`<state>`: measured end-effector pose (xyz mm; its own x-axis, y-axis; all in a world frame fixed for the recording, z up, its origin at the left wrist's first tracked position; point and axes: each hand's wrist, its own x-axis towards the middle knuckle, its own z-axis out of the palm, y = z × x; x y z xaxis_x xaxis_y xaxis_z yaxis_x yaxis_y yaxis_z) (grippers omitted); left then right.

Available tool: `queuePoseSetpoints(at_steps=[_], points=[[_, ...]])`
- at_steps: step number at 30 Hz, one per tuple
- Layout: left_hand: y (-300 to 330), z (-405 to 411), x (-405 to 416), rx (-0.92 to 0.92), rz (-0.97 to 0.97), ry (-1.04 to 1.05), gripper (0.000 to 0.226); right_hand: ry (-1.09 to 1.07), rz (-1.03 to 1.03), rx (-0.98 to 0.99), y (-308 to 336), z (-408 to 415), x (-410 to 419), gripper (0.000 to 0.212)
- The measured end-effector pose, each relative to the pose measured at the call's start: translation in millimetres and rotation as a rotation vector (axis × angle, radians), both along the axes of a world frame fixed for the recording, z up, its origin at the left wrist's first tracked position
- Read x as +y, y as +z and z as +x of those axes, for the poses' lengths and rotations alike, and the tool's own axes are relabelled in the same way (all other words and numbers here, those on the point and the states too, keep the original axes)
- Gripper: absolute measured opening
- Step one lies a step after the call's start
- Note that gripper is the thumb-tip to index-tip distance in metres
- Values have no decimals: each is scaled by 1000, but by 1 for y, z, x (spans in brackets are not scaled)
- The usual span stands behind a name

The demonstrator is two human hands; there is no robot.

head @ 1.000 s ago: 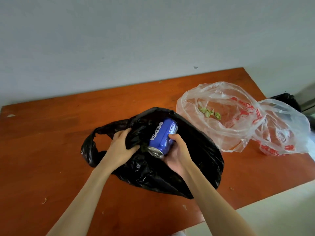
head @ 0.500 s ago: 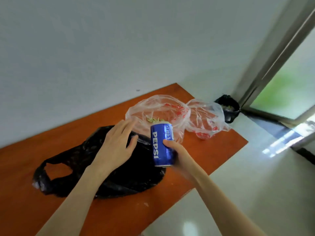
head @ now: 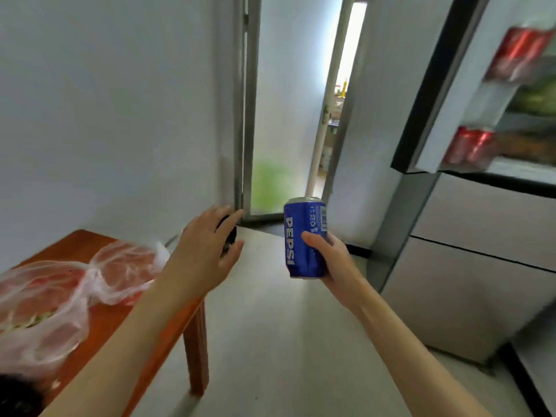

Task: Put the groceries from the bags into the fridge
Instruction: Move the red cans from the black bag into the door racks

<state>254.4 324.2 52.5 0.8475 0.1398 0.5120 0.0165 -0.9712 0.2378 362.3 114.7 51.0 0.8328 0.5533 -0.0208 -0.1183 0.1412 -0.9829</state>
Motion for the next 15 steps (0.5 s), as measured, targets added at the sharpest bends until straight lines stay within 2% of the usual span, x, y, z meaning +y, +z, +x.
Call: queuePoseSetpoints(at_steps=[3, 5, 9, 12, 15], points=[[4, 64, -52, 121, 17, -123, 58, -175, 38, -16, 12, 29, -59, 36], [1, 102, -79, 106, 46, -221, 57, -261, 40, -38, 19, 50, -95, 31], [11, 175, -135, 44, 67, -347, 61, -402, 14, -104, 39, 99, -155, 57], [29, 241, -171, 12, 51, -413, 68, -465, 13, -170, 60, 143, -192, 47], [61, 303, -205, -36, 35, -450, 64, -537, 12, -230, 88, 192, -221, 56]])
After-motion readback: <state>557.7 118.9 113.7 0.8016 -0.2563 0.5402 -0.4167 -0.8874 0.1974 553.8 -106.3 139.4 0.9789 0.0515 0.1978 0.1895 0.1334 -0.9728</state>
